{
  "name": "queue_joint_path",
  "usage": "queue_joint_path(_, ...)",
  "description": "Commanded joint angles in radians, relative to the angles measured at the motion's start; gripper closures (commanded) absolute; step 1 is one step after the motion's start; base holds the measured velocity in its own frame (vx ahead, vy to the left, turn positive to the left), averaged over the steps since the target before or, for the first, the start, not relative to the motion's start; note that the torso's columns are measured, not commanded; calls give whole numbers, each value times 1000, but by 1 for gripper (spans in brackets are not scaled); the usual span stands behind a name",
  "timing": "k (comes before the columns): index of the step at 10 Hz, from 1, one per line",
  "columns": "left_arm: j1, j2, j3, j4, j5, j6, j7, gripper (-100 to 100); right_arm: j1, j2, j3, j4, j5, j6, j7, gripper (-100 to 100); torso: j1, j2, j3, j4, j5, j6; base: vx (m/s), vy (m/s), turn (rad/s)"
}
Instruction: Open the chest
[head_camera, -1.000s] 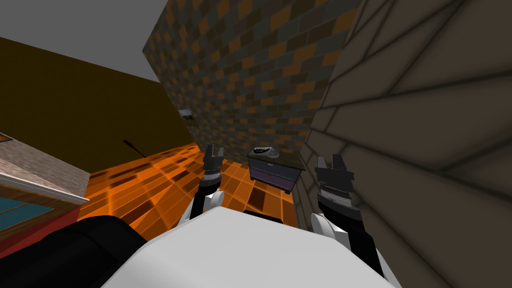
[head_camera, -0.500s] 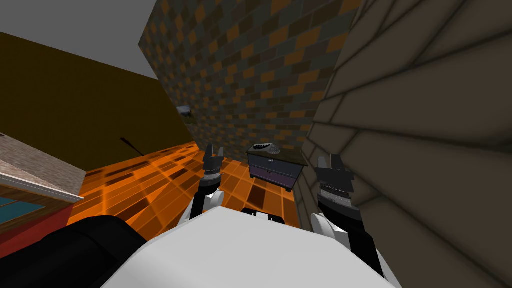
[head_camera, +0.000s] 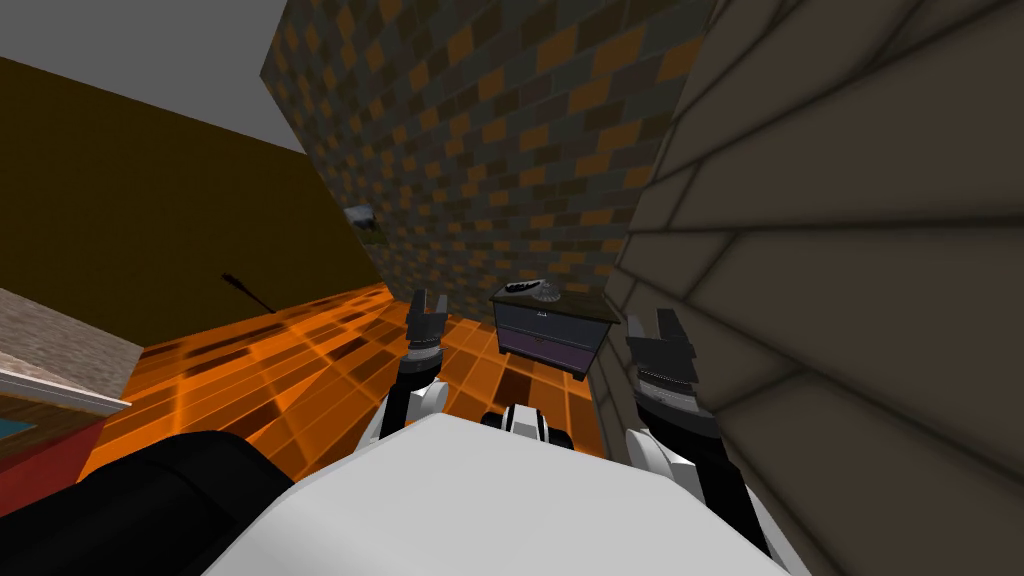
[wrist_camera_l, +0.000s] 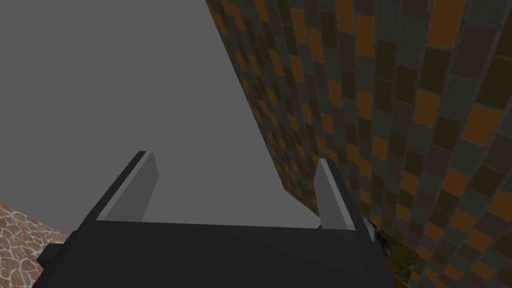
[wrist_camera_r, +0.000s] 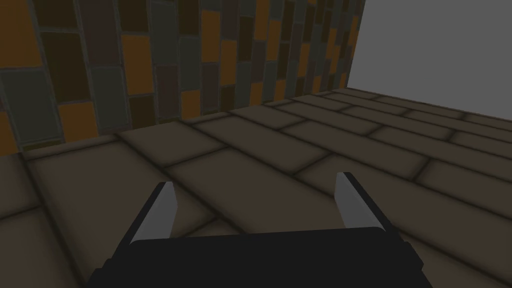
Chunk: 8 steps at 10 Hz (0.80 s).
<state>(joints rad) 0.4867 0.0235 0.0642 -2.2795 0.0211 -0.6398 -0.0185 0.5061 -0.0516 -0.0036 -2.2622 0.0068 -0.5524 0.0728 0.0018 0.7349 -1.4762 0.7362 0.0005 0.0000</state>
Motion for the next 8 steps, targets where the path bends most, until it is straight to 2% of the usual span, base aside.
queue_joint_path(1, 0, 0, 0, 0, 0, 0, 0, 0, -20, -36, 3, 42, 3, -16, 58, -100, -1, 1, -1, 1, 0, 0, 50, 42, -25)
queue_joint_path(2, 0, 0, 0, 0, 0, 0, 0, 0, -32, -55, 3, 73, 3, -28, 96, -100, -2, 3, 0, 2, -1, 0, 54, 40, -70)
queue_joint_path(3, 0, 0, 0, 0, 0, 0, 0, 0, -32, -55, 3, 73, 3, -28, 99, -100, -3, 3, 1, 2, -1, 0, 44, 31, -36)
queue_joint_path(4, 0, 0, 0, 0, 0, 0, 0, 0, -45, -71, 3, 107, 3, -41, 140, -100, -3, 4, 1, 2, -1, 0, 43, 34, -75)
queue_joint_path(5, 0, 0, 0, 0, 0, 0, 0, 0, -45, -71, 3, 107, 3, -41, 147, -100, -2, 4, 1, 2, -1, 0, 40, 39, -47)
queue_joint_path(6, 0, 0, 0, 0, 0, 0, 0, 0, -61, -85, 2, 146, 3, -57, 186, -100, -1, 4, 1, 2, 0, 0, 64, 45, -88)
queue_joint_path(7, 0, 0, 0, 0, 0, 0, 0, 0, -61, -85, 2, 146, 3, -57, 200, -100, -1, 2, 0, 2, 0, 0, 56, 46, -49)
queue_joint_path(8, 0, 0, 0, 0, 0, 0, 0, 0, -77, -97, 2, 188, 4, -75, 234, -100, -1, 3, 0, 2, 0, 0, 57, 65, -108)
